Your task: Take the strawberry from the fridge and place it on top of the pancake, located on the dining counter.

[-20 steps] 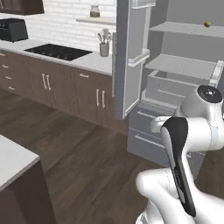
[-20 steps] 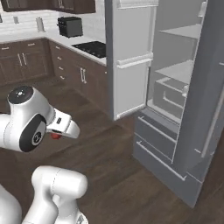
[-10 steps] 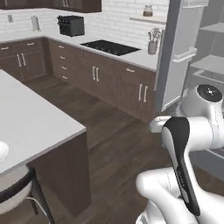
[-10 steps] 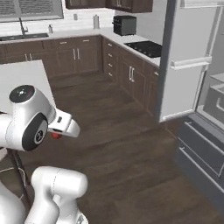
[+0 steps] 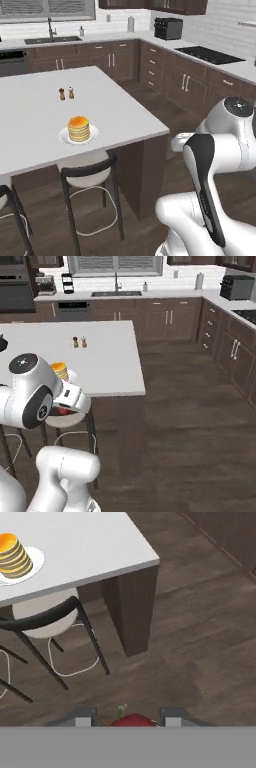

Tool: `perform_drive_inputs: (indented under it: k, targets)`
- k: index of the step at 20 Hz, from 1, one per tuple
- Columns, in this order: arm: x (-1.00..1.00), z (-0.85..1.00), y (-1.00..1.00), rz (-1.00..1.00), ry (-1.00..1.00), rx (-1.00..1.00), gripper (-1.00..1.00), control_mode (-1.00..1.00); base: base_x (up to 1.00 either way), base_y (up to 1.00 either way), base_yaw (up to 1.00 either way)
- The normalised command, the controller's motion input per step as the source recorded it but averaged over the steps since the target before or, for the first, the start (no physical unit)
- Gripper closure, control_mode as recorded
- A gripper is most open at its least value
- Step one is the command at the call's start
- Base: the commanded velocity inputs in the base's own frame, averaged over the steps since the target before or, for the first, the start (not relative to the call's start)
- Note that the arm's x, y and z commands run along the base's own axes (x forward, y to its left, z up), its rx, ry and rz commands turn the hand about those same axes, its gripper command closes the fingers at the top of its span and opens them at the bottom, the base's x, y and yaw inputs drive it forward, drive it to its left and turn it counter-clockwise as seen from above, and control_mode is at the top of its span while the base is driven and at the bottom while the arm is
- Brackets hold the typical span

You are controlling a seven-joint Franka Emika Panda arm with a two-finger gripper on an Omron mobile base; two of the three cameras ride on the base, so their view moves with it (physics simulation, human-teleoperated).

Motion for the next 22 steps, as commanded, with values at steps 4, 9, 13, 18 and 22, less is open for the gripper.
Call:
perform_drive_inputs:
  k: [4, 9, 13, 18, 22]
  targets:
    - [0.0, 0.0, 0.0, 0.0, 0.0, 0.0, 1.0, 1.0, 0.02, 0.35, 0.69]
    - [0.0, 0.0, 0.0, 0.0, 0.0, 0.0, 1.0, 1.0, 0.33, 0.25, 0.36]
    - [0.0, 0.0, 0.0, 0.0, 0.0, 0.0, 1.0, 1.0, 0.62, 0.17, 0.08]
    - [0.0, 0.0, 0.0, 0.0, 0.0, 0.0, 1.0, 1.0, 0.73, 0.29, -0.04]
    - [0.0, 0.0, 0.0, 0.0, 0.0, 0.0, 1.0, 1.0, 0.34, 0.47, -0.12]
